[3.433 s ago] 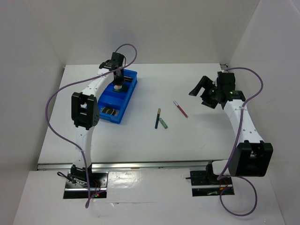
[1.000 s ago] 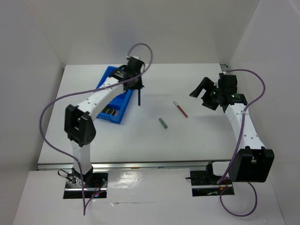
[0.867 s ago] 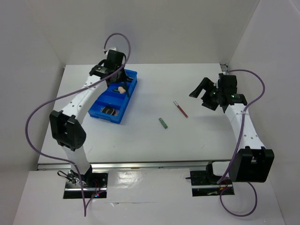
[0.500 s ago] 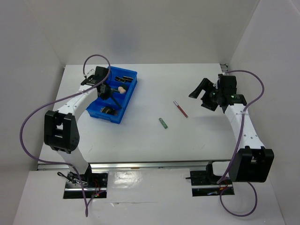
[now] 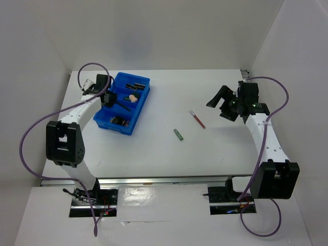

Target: Organize the makeup

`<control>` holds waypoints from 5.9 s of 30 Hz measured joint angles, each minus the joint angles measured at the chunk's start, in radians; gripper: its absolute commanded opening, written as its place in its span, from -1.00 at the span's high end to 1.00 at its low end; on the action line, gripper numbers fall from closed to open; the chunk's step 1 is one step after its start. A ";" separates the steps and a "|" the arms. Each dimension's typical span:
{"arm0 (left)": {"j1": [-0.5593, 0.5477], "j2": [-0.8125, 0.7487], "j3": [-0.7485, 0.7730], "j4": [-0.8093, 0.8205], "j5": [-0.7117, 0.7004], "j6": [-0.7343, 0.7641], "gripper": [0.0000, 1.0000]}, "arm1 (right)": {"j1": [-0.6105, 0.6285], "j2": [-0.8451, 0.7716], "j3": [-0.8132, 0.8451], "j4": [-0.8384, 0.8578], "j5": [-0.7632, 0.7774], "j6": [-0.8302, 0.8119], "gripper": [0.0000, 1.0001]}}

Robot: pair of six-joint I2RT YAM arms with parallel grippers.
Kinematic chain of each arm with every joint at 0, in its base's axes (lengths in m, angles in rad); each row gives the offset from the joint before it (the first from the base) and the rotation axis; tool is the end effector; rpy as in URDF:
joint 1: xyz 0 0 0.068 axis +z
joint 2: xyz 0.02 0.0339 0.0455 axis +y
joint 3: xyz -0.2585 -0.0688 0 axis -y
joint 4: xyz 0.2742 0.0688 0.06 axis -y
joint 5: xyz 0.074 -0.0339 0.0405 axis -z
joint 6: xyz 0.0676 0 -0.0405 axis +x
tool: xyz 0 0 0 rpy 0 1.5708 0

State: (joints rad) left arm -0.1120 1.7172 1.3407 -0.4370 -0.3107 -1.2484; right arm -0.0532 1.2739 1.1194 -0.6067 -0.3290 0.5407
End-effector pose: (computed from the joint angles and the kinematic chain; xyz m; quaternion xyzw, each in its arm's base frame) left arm 0.4294 -0.0275 0.2237 -0.5422 0.7430 -0.1179 0.3744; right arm 0.3251 0.0046 0.2826 0.2037 0.8860 0.2398 0.3407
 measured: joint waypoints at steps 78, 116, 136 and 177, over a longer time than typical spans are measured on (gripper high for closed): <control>0.109 -0.264 0.454 -0.476 0.038 0.563 -0.43 | 0.679 0.645 0.180 -0.006 0.364 -0.312 1.00; 0.156 -0.342 0.293 -0.480 0.158 0.624 -0.43 | 0.680 1.334 1.291 0.536 0.238 -0.413 0.79; 0.157 -0.345 0.271 -0.482 0.198 0.645 -0.38 | 0.680 1.212 1.228 0.592 0.333 -0.472 0.47; 0.077 -0.305 0.242 -0.438 0.275 0.697 -0.35 | 0.396 0.793 0.373 0.002 0.411 -0.350 1.00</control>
State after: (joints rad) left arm -0.0353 1.4124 1.5829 -0.8753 -0.0353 -0.5518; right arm 0.3424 2.0670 1.4921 -0.6044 0.0822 0.1909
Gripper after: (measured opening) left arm 0.679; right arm 0.069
